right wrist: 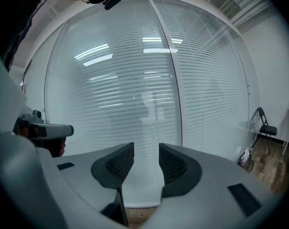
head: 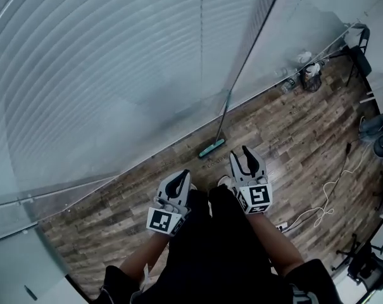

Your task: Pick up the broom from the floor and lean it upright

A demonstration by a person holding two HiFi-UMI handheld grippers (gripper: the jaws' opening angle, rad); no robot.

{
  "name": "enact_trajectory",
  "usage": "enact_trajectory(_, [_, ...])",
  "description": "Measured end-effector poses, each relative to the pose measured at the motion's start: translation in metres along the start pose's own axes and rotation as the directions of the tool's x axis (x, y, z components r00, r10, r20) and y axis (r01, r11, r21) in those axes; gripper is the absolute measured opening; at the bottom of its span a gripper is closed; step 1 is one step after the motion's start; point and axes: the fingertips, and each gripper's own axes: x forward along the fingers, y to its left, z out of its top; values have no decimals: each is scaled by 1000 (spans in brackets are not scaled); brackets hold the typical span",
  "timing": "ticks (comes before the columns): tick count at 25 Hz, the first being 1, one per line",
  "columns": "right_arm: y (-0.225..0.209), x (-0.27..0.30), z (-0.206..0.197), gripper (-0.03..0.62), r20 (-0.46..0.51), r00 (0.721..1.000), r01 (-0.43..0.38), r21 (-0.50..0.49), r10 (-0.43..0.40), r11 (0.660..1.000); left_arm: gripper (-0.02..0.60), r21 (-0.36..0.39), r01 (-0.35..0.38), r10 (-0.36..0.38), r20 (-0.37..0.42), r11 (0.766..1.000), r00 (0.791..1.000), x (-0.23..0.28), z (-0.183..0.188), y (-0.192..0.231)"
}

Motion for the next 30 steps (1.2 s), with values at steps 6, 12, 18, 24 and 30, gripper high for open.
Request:
enact_trajectory(6, [37, -41, 51, 166, 58, 993, -96, -48, 99, 994, 18, -23, -27, 28, 38, 999, 999, -3, 15, -11])
enact_trajectory(12, [54, -54, 91, 25, 129, 974, -176, -96, 188, 980, 18, -20, 9, -6, 155, 1000, 988, 18, 58, -31])
enact_trajectory(18, [58, -93, 115, 25, 220, 964, -128, -97, 147, 987, 18, 36, 4, -11, 174, 999, 985, 14, 73, -52])
enact_trajectory(24, [54, -94, 122, 23, 244, 962, -99, -119, 126, 988, 18, 58, 1, -11, 166, 998, 986, 2, 71, -54])
enact_trajectory(30, [73, -102, 114, 21, 220, 961, -138, -153, 170, 979, 18, 37, 0, -6, 160, 999, 987, -8, 65, -59])
